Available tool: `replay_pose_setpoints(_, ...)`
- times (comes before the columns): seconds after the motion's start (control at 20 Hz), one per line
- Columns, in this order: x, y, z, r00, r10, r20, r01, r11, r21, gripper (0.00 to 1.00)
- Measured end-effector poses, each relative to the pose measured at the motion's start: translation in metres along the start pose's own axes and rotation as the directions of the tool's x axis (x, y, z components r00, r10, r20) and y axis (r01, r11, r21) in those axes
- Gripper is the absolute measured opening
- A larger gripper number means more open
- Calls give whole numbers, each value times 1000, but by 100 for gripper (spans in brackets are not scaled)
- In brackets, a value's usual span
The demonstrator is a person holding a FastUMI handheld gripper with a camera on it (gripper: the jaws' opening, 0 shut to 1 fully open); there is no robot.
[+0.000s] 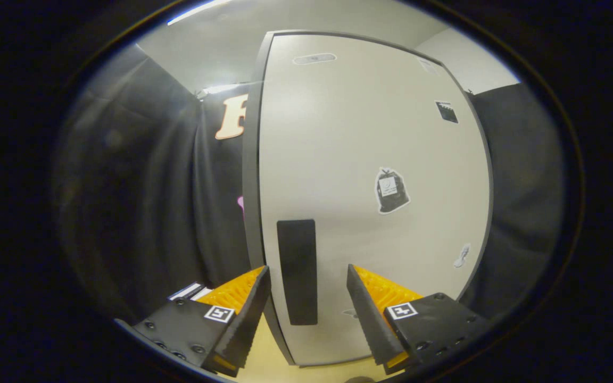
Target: Open the shoe cabinet door, grab the shoes and put them into the shoe cabinet, then close the shoe cabinet door.
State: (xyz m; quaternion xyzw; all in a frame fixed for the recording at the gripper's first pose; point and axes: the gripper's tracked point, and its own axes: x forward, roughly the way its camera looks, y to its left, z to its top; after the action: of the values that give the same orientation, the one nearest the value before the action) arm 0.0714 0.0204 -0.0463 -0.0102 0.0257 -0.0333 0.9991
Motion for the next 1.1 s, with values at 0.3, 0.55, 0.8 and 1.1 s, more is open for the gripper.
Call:
replay_pose_setpoints(0.3, 8, 3, -5, 1000, -19, 5, 19, 1000, 10, 37)
replay_pose_setpoints(0.55, 10, 4, -2, 999, -32, 14, 32, 999, -1, 32)
replay_pose_setpoints(0.8, 9, 4, -3, 999, -39, -1, 39, 999, -7, 15)
replay_pose_setpoints(1.1, -6, 4, -3, 999, 30, -31, -30, 999, 12, 15)
